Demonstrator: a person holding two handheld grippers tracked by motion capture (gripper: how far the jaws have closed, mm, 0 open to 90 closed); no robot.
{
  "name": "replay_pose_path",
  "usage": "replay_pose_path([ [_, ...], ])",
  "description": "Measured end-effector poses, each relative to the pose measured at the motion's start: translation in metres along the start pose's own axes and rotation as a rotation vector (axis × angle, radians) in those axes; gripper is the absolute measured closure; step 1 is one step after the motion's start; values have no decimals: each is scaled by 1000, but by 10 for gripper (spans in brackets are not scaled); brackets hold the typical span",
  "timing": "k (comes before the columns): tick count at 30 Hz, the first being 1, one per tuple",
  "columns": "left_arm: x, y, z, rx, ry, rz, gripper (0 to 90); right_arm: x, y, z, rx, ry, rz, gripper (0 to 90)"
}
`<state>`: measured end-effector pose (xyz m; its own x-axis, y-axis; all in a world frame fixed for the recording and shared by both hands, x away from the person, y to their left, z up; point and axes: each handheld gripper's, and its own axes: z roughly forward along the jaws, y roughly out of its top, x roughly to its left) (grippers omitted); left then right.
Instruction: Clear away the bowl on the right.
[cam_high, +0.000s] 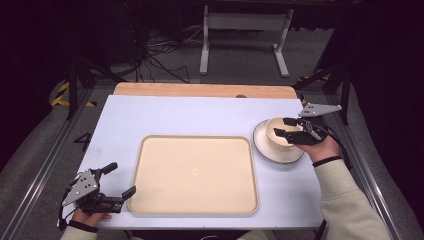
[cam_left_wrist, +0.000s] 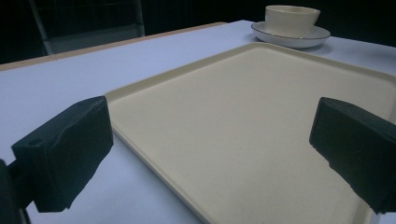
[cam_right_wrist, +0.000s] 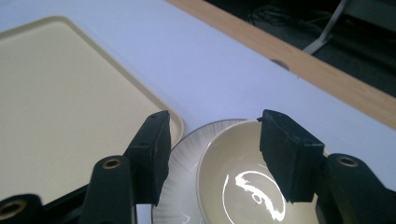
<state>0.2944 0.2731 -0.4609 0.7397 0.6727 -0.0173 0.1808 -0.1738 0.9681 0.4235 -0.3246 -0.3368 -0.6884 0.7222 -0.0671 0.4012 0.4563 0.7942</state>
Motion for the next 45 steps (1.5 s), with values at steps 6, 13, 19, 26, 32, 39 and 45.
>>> replay_pose_path([
  [6, 1, 0, 0, 5, 1, 1, 2, -4, -5, 12, 101, -1, 26, 484],
  [13, 0, 0, 1, 2, 4, -5, 2, -8, -11, 28, 214, -7, 36, 507],
  [19, 0, 0, 1, 2, 3, -8, 2, -10, -16, 40, 290, 28, 43, 510],
  [26, 0, 0, 1, 3, 4, -8, 2, -8, -20, 50, 370, 25, 9, 545],
  [32, 0, 0, 1, 3, 5, -9, 2, -6, -24, 60, 450, 43, -17, 638],
  [39, 0, 0, 1, 6, 4, -11, 2, 1, -21, 63, 474, 47, -81, 793],
  [45, 1, 0, 1, 8, 3, -11, 2, 3, -19, 64, 483, 33, -105, 812],
])
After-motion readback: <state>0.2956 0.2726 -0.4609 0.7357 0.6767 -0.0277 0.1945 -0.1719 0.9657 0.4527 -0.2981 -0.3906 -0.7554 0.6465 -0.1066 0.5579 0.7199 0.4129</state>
